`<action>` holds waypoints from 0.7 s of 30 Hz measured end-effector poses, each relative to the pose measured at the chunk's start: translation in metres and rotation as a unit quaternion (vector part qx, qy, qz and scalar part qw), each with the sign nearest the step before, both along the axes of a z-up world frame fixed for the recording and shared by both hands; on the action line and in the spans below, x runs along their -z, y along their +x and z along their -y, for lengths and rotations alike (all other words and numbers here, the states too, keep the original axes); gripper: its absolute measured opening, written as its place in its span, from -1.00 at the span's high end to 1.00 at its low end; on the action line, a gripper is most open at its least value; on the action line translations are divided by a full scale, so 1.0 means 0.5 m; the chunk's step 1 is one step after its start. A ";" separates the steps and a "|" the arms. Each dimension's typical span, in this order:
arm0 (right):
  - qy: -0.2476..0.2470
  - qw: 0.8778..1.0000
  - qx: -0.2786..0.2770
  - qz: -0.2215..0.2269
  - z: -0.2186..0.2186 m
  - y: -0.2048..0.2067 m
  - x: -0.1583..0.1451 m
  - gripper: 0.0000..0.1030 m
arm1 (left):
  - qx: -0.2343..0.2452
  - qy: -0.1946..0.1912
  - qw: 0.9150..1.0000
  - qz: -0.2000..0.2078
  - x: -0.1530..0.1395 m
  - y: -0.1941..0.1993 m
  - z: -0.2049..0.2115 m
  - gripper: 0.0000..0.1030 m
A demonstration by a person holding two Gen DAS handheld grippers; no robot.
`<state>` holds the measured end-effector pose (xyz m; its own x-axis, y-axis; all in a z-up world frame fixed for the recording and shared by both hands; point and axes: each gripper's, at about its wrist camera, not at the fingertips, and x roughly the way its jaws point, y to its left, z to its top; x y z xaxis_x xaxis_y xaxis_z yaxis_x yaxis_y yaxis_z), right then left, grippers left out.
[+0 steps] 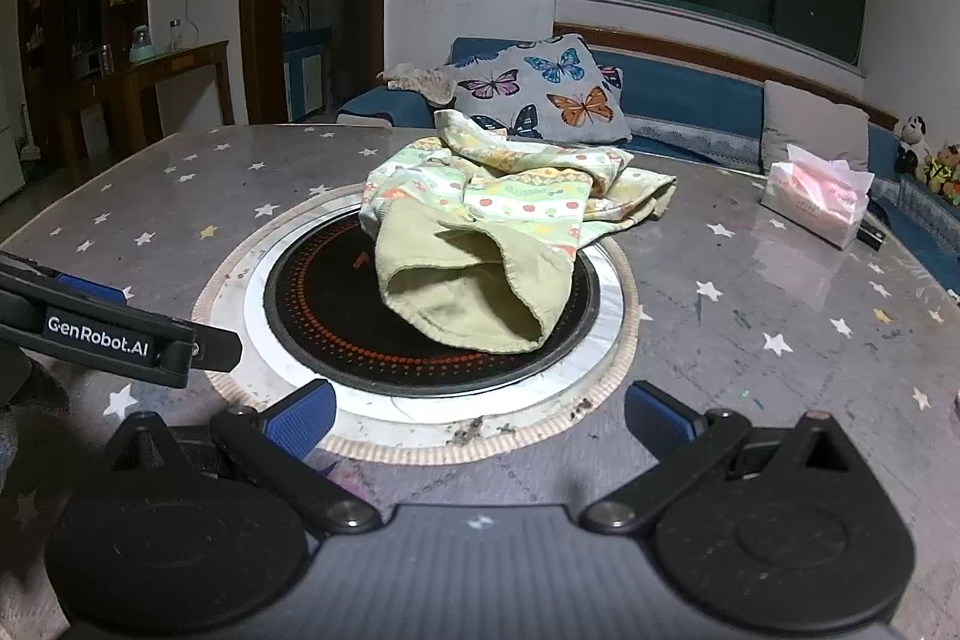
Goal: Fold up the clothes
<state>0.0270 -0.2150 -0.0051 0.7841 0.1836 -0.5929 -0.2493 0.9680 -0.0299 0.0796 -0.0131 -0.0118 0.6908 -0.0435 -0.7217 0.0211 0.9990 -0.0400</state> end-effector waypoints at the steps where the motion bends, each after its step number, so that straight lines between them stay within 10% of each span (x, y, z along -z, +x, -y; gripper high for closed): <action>1: 0.001 1.000 0.000 -0.001 0.002 0.005 0.000 -1.00 | 0.000 0.002 1.000 -0.001 0.000 0.005 0.001 -1.00; 21: -0.015 1.000 -0.007 0.005 0.007 0.095 -0.017 -0.85 | -0.019 0.014 1.000 -0.015 0.004 0.086 -0.013 -1.00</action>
<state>0.0747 -0.2183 0.0035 0.7870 0.1764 -0.5912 -0.2619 0.9632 -0.0612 0.1228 -0.0065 -0.0137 0.6693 0.0025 -0.7430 -0.0171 0.9998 -0.0121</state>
